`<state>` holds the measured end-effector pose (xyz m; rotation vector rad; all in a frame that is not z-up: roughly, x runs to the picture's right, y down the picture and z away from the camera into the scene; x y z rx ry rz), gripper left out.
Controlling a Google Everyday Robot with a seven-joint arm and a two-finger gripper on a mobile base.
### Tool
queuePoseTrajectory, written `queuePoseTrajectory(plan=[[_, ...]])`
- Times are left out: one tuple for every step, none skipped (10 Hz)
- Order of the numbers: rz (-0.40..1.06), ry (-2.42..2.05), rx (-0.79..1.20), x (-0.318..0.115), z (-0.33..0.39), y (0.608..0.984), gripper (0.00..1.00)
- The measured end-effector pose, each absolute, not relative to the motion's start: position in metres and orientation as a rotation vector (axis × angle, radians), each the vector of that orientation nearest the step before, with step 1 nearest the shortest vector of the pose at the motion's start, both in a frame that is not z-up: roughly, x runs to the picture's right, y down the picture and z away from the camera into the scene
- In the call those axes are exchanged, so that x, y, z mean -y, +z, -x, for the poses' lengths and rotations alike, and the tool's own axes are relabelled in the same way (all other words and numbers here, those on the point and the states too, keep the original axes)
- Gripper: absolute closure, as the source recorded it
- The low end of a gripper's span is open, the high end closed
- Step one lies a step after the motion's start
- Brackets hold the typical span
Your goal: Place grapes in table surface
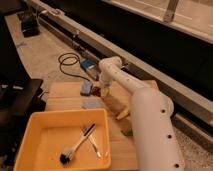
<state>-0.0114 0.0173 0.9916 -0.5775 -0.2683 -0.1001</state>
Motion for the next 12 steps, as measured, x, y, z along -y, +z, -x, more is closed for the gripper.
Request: queuePoseTrajectory(plan=[[0.584,-0.1,0.269,-0.02,0.011,0.993,0.72],[0.588,-0.101,0.268,-0.022,0.01,0.994,0.79],[0.591,-0.108,0.262,-0.025,0.008,0.992,0.92],[0.583,-0.114,0.253,-0.023,0.008,0.988,0.98],[0.572,-0.119,0.243,-0.017,0.01,0.981,1.0],[0.556,-0.122,0.236,-0.007,0.013,0.968,1.0],[0.538,-0.122,0.229,0.003,0.013,0.957,1.0],[0.511,-0.119,0.215,0.017,0.009,0.94,1.0],[0.48,-0.116,0.201,0.034,0.008,0.921,1.0],[0.446,-0.112,0.187,0.05,0.006,0.902,1.0],[0.409,-0.105,0.159,0.066,-0.002,0.883,1.0],[0.385,-0.099,0.138,0.076,-0.01,0.871,1.0]])
